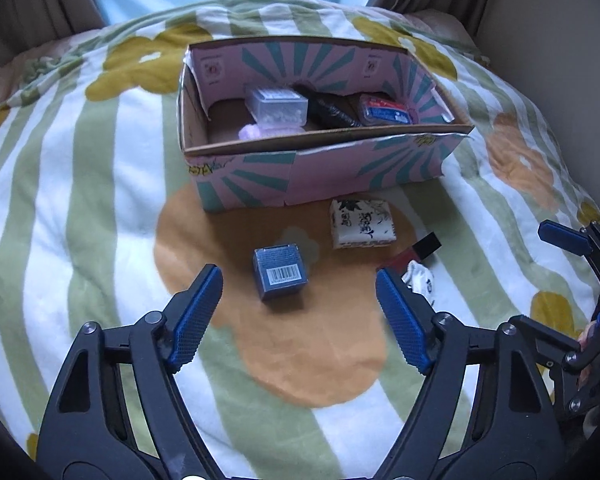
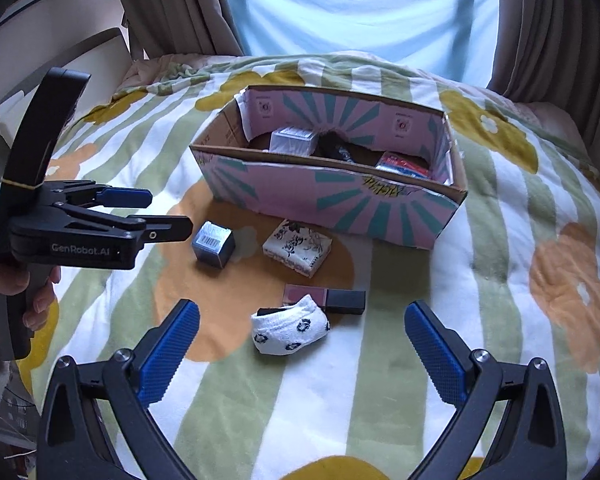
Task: Organize objects
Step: 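Grasp the small blue box with the left tool while the right tool grasps the white sock, then carry the blue box and white sock over the cardboard box with both tools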
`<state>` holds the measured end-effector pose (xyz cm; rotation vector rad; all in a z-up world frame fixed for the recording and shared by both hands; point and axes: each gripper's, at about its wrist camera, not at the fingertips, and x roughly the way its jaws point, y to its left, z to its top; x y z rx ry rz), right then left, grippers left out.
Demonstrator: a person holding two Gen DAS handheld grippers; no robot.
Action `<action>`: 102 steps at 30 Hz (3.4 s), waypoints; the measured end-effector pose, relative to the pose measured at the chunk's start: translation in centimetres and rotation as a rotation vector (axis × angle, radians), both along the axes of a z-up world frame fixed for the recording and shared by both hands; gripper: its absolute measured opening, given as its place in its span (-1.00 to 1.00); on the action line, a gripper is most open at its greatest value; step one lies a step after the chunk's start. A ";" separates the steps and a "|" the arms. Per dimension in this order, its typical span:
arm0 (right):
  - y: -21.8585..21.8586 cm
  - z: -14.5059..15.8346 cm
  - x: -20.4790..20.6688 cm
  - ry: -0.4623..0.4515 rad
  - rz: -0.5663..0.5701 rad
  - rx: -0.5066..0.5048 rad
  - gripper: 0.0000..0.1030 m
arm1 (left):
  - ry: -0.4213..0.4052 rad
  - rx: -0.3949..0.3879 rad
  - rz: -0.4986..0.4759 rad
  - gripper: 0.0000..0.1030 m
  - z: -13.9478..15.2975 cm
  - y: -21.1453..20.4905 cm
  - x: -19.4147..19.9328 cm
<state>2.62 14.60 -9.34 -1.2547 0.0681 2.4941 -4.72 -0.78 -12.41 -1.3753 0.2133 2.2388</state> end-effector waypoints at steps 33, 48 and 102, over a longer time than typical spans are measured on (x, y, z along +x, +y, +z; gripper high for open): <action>2.6 -9.7 -3.4 -0.120 0.015 -0.074 0.25 | -0.023 -0.035 -0.034 -0.17 -9.8 2.0 -3.7; 2.3 -3.2 -2.9 -0.060 -0.073 -0.076 0.25 | -0.007 0.017 -0.002 -0.17 -3.4 0.5 -1.9; 6.1 17.8 -7.0 0.015 -0.162 -0.023 0.24 | 0.077 0.045 0.185 -0.17 19.1 3.9 -4.6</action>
